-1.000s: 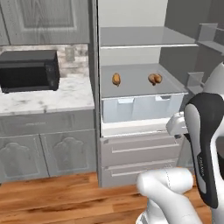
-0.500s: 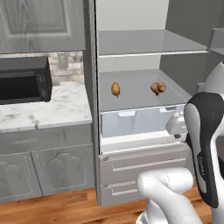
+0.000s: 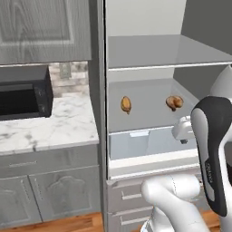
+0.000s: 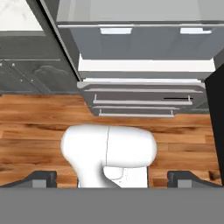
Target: Gather the lime and eggplant from the fridge and place them on a tray on the dining counter. Then gather the chicken drumsticks from the fridge and place them on the other tray.
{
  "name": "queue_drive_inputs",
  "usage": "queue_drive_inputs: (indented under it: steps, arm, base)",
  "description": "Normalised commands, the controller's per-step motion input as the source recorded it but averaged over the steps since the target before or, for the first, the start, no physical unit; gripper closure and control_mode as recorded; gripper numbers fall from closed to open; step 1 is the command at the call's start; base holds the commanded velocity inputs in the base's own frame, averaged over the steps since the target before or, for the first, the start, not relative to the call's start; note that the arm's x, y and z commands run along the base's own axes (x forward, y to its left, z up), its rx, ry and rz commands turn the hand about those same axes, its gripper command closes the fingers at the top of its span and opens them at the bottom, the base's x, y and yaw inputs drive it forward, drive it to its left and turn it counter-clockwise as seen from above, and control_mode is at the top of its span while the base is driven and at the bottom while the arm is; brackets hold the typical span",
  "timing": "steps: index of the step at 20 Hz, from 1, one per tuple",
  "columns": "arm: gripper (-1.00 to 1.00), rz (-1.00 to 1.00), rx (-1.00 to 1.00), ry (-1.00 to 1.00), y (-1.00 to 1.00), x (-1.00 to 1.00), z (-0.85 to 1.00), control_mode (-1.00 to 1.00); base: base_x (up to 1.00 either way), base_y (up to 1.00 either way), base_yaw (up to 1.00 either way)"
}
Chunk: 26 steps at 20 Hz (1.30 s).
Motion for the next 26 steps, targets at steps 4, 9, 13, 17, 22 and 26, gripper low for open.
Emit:
queue_drive_inputs:
  steps: [4,9,13,17,22,26]
  arm:
    - [-1.0,0.0,0.0,0.0,0.0,0.0,0.0,1.0]
    - [-1.0,0.0,0.0,0.0,0.0,0.0,0.0,1.0]
    - [-1.0,0.0,0.0,0.0,0.0,0.0,0.0,1.0]
    - [-1.0,0.0,0.0,0.0,0.0,0.0,0.0,1.0]
    - [-1.0,0.0,0.0,0.0,0.0,0.0,0.0,1.0]
    - [-1.0,0.0,0.0,0.0,0.0,0.0,0.0,1.0]
  base:
    - [0.58,-0.27,0.0]
    - [0.17,-0.4,0.0]
    - [0.0,-0.41,0.0]
    - [0.05,-0.22,0.0]
    - [0.18,-0.07,-0.02]
    - [0.37,-0.11,-0.02]
